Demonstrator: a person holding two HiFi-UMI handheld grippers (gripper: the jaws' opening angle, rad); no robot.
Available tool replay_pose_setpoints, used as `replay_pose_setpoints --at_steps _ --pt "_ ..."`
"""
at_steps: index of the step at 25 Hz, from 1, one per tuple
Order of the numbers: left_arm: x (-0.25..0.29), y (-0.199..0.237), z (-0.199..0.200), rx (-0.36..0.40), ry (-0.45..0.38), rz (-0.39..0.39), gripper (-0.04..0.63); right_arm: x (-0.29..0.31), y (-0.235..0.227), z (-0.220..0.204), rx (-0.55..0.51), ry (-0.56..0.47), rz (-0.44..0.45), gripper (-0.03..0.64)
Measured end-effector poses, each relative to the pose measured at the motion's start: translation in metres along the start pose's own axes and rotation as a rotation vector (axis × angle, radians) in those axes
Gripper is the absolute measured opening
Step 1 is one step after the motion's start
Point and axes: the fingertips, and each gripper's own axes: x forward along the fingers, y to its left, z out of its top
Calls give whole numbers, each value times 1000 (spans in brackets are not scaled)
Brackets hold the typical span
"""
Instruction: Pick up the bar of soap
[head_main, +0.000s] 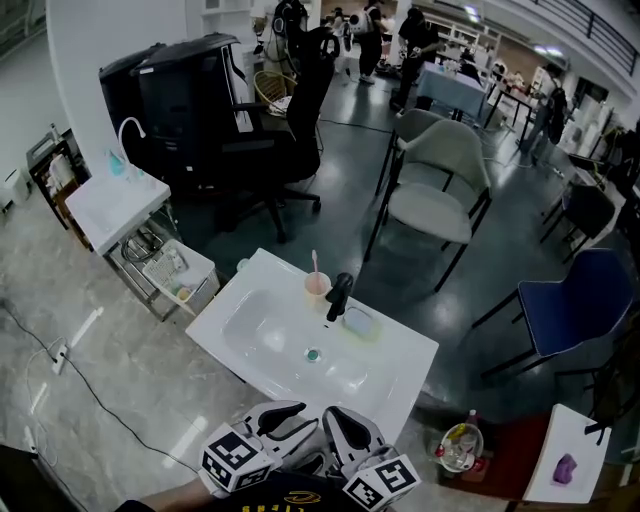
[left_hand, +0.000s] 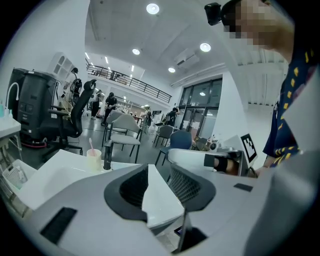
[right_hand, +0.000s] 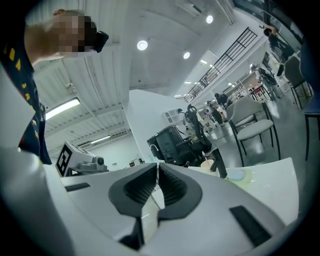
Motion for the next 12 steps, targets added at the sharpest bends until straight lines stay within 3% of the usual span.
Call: replay_pose_setpoints --at_steps 6,12 --pt "9 10 4 -8 8 2 149 5 -15 2 29 -5 -24 21" --pt "29 32 7 -3 21 -53 150 18 -36 7 40 -26 -97 21"
